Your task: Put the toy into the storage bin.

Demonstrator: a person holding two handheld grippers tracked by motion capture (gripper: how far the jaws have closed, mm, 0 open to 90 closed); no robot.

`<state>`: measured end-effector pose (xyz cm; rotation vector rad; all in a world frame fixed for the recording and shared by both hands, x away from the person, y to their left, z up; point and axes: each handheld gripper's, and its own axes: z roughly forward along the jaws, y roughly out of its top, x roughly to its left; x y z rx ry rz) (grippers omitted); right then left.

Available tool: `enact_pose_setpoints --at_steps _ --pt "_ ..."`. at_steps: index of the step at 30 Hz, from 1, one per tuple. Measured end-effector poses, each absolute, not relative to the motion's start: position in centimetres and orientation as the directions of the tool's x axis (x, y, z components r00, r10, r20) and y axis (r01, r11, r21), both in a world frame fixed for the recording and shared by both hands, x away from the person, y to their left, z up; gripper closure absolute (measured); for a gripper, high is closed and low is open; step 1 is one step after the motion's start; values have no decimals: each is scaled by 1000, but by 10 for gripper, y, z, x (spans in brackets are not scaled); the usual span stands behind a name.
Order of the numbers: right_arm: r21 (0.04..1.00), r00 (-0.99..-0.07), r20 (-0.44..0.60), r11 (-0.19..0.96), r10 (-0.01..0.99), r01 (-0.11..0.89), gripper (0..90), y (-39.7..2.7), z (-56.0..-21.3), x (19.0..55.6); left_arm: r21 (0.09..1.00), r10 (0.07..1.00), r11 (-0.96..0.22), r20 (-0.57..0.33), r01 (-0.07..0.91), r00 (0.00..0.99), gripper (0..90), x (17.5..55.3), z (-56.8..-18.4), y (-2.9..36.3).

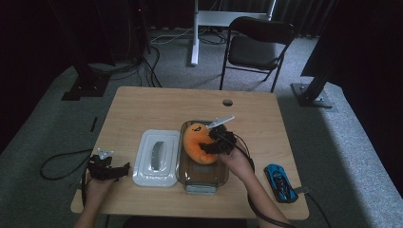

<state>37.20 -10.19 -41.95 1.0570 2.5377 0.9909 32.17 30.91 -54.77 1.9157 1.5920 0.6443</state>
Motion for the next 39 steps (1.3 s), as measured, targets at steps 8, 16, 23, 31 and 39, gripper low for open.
enact_pose_setpoints --at_steps 8,16,23,31,39 --pt "641 -719 83 515 690 568 301 -100 -425 376 687 984 -137 10 714 180 3 322 -548 309" --pt "620 -729 81 538 680 571 187 -96 -428 374 687 984 -137 10 713 180 2 322 -548 309" --pt "663 -732 117 496 671 561 170 -101 -417 372 687 984 -138 10 713 180 3 322 -548 309" --pt "688 -720 133 460 681 562 141 -116 -408 370 679 987 -123 9 724 159 3 321 -546 310" --pt "705 -719 74 474 691 528 135 -130 -406 366 690 980 -145 3 709 198 3 318 -535 303"
